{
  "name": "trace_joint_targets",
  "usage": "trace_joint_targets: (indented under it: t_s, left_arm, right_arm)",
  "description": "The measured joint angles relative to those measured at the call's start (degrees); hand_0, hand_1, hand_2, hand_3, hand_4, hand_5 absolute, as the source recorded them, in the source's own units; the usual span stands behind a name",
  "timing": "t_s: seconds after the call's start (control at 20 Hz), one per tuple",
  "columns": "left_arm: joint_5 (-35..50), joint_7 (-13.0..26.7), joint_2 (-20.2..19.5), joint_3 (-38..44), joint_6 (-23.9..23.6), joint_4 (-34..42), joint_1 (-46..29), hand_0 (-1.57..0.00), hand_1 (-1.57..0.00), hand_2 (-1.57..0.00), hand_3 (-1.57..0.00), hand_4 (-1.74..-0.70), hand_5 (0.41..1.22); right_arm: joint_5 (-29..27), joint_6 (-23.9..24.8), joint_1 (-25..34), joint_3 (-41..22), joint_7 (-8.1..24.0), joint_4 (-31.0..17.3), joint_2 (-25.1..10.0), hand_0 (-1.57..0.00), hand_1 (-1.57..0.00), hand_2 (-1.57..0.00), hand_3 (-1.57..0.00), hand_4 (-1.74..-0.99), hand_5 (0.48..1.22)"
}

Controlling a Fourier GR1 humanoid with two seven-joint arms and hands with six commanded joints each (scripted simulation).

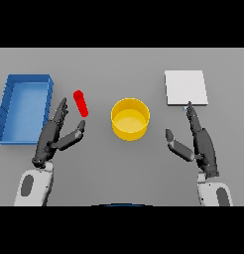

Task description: Pick up the red beaker and tilt it to pour out 1 green nut into yellow bowl. Pick up the yellow bowl and place it on the metallic measuring scale.

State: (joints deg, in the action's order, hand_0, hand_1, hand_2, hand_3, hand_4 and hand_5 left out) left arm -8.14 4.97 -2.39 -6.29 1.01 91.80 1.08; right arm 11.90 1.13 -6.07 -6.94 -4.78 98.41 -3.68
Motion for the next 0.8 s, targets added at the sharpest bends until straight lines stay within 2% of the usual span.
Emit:
trace_joint_targets:
  t_s: [0.25, 0.45, 0.55, 0.8]
  left_arm:
    - [-0.6, -2.2, 0.1, 1.9, -0.5, -9.5, 7.3, 0.00, 0.00, 0.00, 0.00, -1.38, 0.739]
    - [-1.3, -2.9, 0.8, 3.7, -2.2, -17.2, 11.9, 0.00, 0.00, 0.00, 0.00, -1.35, 0.720]
    - [-0.9, -3.8, 0.8, 4.8, -2.1, -21.4, 14.2, 0.00, 0.00, 0.00, 0.00, -1.34, 0.717]
    - [-0.2, -5.4, 0.9, 6.7, -2.1, -27.7, 20.1, 0.00, 0.00, 0.00, 0.00, -1.32, 0.711]
  right_arm:
    - [-0.4, -0.1, -1.2, 0.0, -1.5, 0.7, 0.2, 0.00, 0.00, 0.00, 0.00, -1.312, 0.681]
    - [-0.9, -0.1, -1.5, 0.5, -1.1, 1.2, 0.0, 0.00, 0.00, 0.00, 0.00, -1.337, 0.687]
    - [-0.6, 0.1, -0.9, 0.3, 0.2, 0.7, 0.3, 0.00, 0.00, 0.00, 0.00, -1.341, 0.689]
    - [-1.7, -0.6, -1.1, 0.6, -0.5, 0.5, 0.3, 0.00, 0.00, 0.00, 0.00, -1.333, 0.687]
